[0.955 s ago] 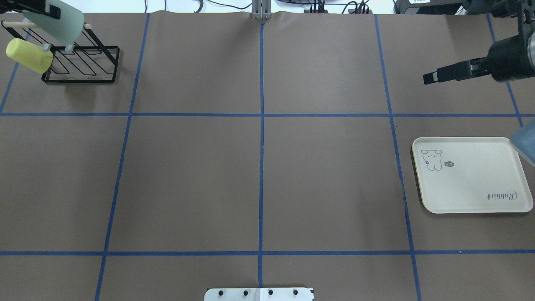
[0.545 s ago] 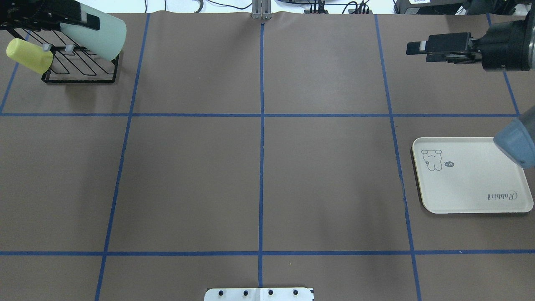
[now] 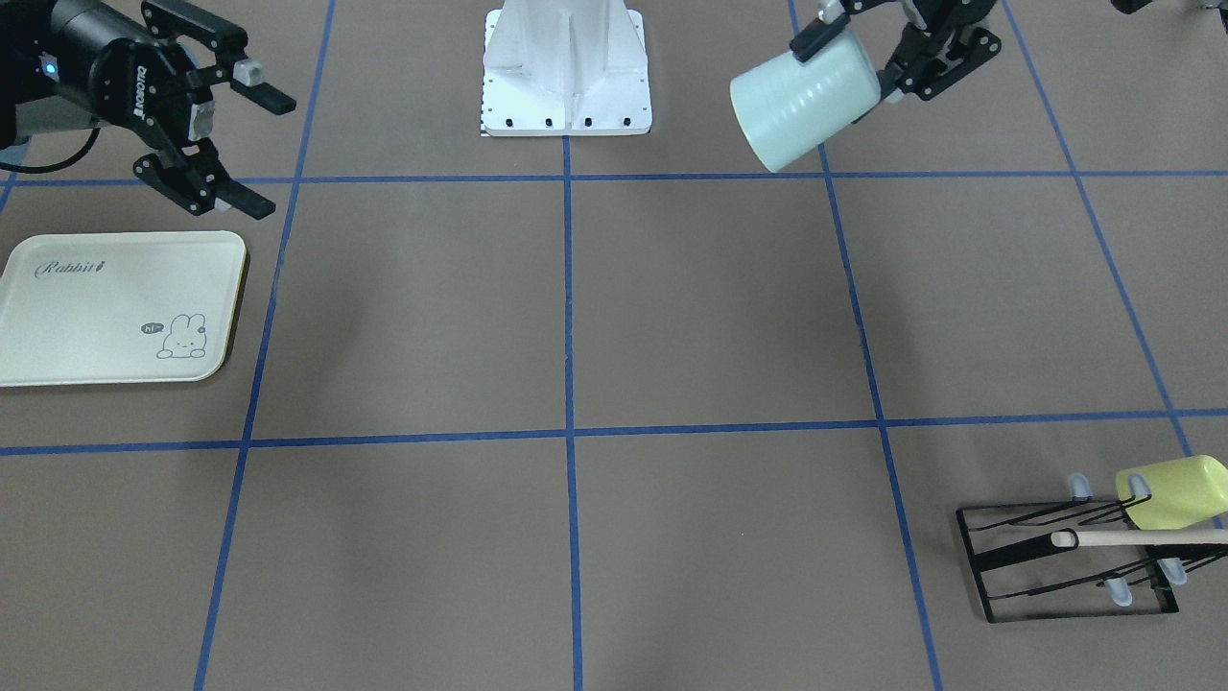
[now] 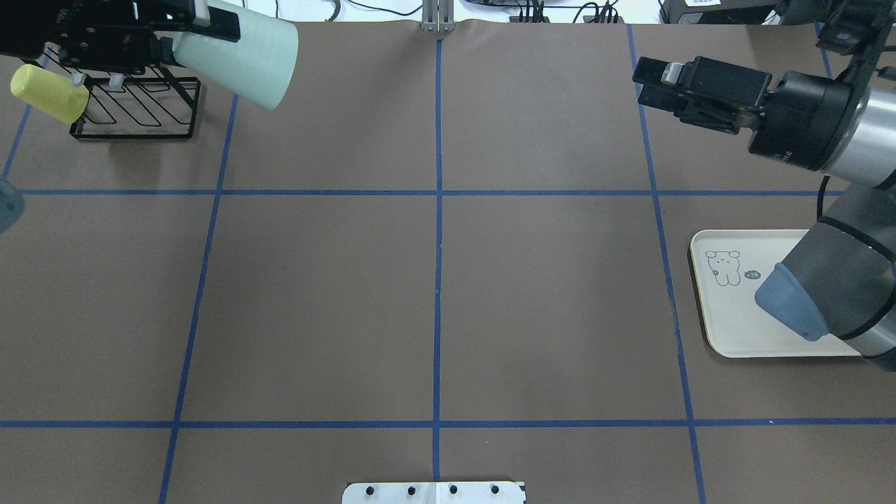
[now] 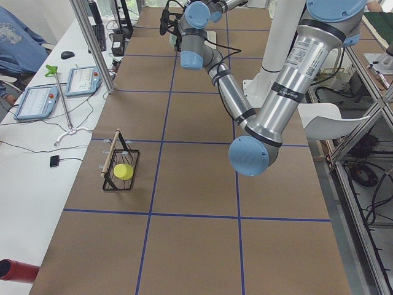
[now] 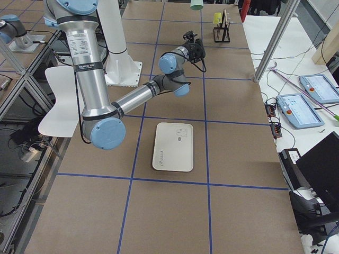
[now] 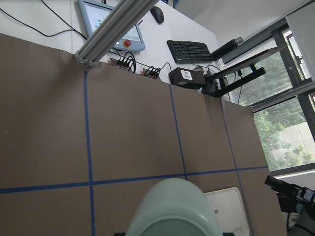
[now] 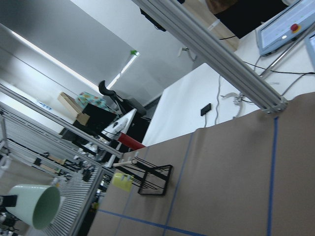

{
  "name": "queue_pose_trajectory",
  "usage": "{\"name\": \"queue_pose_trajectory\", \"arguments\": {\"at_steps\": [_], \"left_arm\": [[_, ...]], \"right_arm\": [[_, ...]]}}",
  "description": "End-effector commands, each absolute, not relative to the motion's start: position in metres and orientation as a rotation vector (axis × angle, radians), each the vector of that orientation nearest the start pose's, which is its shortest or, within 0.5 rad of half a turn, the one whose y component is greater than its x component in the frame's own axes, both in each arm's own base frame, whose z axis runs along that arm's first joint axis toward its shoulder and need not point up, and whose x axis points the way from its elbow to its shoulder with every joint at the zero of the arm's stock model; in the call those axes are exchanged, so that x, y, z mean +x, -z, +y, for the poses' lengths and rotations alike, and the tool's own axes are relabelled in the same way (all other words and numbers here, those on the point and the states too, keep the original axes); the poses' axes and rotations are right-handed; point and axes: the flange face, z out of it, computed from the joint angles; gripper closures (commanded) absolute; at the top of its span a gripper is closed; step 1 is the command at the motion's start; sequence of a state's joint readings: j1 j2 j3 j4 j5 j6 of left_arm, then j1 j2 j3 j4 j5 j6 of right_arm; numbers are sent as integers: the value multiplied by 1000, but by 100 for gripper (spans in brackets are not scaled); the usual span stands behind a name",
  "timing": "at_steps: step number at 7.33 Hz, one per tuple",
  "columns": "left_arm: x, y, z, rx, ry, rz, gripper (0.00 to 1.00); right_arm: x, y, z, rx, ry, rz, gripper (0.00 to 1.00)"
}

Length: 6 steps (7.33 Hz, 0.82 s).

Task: Left arm grabs green cup and hands to right arm on tray

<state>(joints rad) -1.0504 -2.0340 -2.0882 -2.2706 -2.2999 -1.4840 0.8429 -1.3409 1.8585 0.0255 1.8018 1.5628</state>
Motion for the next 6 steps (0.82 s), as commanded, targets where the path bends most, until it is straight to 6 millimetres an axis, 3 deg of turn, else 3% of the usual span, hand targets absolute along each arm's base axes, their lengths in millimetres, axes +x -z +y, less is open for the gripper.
{"name": "queue_pose_trajectory", "arguments": {"at_steps": [1, 2, 4, 6], "left_arm": [[204, -79, -424, 320, 74, 1689, 100], [215, -61, -410, 293, 40, 1749, 100], [233, -54, -380, 276, -77, 1870, 100], [231, -52, -361, 284, -144, 1975, 100]], "right_arm": [[-260, -200, -397, 736, -297, -2234, 1], [-260, -188, -382, 734, -286, -2306, 1], [-241, -164, -356, 697, -260, -2408, 1], [-241, -151, -346, 672, -244, -2452, 2]]}}
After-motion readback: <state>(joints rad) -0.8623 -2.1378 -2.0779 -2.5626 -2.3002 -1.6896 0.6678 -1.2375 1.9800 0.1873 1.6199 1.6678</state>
